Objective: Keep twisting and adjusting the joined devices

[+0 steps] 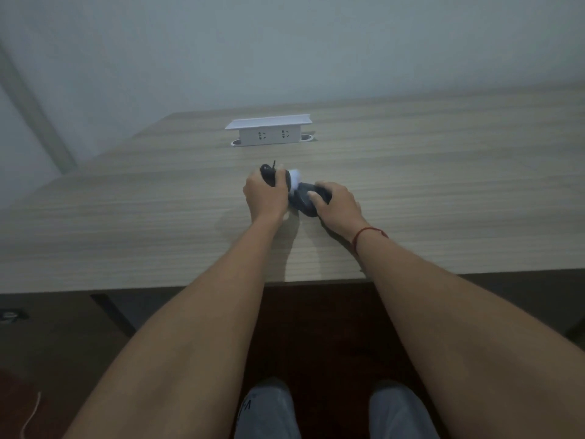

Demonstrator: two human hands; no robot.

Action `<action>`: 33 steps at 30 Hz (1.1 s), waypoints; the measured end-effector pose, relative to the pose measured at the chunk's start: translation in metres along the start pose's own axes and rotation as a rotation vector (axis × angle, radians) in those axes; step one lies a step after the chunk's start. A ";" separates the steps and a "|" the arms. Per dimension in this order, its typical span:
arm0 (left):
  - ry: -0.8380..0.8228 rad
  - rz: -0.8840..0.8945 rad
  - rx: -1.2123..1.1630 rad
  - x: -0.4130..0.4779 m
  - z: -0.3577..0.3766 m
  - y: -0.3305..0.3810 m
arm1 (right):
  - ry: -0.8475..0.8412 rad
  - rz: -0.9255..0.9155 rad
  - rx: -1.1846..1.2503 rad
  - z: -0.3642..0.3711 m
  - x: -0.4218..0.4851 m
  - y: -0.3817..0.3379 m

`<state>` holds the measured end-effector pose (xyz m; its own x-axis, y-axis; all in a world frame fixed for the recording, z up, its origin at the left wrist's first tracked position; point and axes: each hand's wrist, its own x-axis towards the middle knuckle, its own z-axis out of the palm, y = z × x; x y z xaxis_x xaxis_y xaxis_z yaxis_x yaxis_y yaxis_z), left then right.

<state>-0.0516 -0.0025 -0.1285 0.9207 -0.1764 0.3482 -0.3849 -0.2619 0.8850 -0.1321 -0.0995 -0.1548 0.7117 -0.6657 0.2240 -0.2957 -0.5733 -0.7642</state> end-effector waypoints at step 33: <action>-0.160 0.048 0.230 0.011 -0.020 -0.005 | -0.052 0.021 0.081 -0.004 0.001 0.002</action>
<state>-0.0382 0.0160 -0.1225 0.8863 -0.3363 0.3183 -0.4489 -0.4550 0.7691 -0.1344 -0.1035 -0.1538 0.7385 -0.6505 0.1777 -0.2597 -0.5175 -0.8153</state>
